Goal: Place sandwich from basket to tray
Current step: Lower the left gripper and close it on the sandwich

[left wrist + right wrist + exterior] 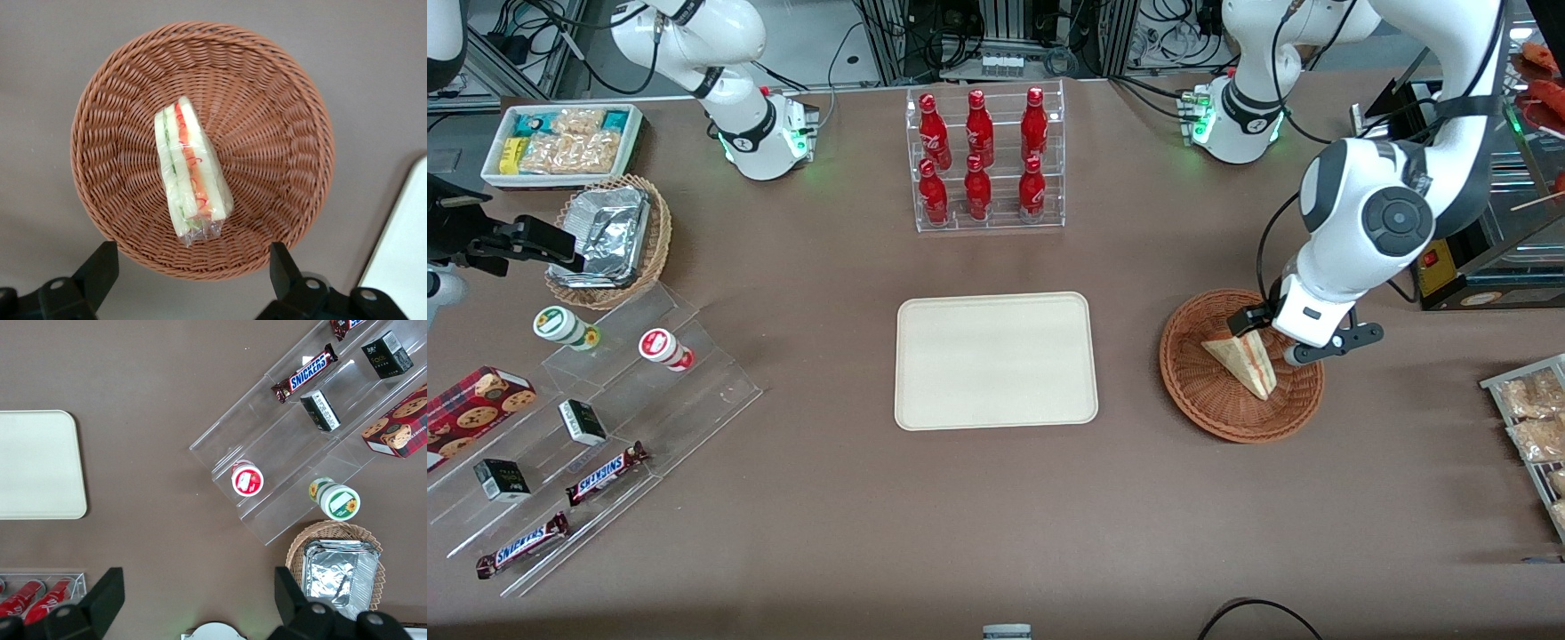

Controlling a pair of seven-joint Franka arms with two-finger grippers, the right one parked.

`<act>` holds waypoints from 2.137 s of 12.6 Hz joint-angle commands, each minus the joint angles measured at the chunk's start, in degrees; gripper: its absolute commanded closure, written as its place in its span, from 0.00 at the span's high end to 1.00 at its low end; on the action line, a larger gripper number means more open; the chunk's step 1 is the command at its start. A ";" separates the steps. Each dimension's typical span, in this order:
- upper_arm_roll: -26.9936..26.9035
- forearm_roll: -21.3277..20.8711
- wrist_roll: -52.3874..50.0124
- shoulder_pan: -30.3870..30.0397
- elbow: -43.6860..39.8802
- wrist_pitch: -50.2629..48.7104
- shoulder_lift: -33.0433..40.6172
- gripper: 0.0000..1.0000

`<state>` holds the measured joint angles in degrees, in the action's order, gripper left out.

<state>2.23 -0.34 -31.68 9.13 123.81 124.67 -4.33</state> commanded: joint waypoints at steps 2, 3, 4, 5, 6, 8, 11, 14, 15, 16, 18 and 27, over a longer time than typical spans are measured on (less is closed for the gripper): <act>-0.47 -0.80 -13.90 -0.08 3.62 3.80 2.13 1.00; -0.56 -0.80 -18.55 -0.08 4.93 6.61 2.05 1.00; -0.47 -0.80 -21.29 0.01 5.64 8.37 1.70 1.00; -0.47 -0.80 -22.28 0.01 6.26 9.61 1.17 1.00; -0.47 -0.80 -22.38 0.01 6.79 10.93 0.56 1.00; -0.47 -0.80 -22.47 0.09 7.32 12.87 -1.37 1.00; -0.47 -0.80 -22.55 0.27 7.32 14.97 -4.62 1.00; -0.47 -0.80 -23.08 0.27 7.14 17.18 -7.26 1.00; -0.47 -0.80 -23.52 0.27 7.06 17.79 -7.97 1.00; -0.47 -0.80 -25.00 0.27 7.06 18.49 -8.84 0.77; -0.47 -0.80 -26.68 0.18 6.88 18.41 -9.38 0.00; -0.29 -0.63 -19.57 0.62 -7.52 -3.10 -7.36 0.00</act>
<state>1.91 -0.43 -52.66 9.16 119.47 125.63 -11.73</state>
